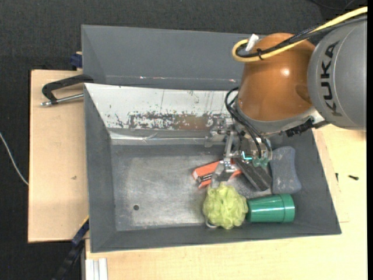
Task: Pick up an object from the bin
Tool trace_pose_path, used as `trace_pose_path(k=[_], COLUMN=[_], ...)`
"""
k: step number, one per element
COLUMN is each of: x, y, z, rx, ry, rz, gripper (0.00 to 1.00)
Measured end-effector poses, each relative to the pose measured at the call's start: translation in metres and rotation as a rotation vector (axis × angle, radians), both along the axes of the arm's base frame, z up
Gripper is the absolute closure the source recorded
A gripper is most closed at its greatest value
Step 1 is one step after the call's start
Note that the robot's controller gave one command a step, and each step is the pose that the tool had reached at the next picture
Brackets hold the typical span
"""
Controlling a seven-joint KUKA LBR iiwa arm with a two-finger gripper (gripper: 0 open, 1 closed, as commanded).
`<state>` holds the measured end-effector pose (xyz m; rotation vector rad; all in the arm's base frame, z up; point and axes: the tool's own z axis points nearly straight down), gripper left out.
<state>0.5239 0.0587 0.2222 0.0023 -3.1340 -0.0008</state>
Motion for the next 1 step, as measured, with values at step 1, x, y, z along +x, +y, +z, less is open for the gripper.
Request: trace_pose_path(k=[1], x=[0.0017], y=[-0.0003], z=[0.0043], rx=[0.001], ry=[-0.009], rz=[-0.002], gripper=[1.00])
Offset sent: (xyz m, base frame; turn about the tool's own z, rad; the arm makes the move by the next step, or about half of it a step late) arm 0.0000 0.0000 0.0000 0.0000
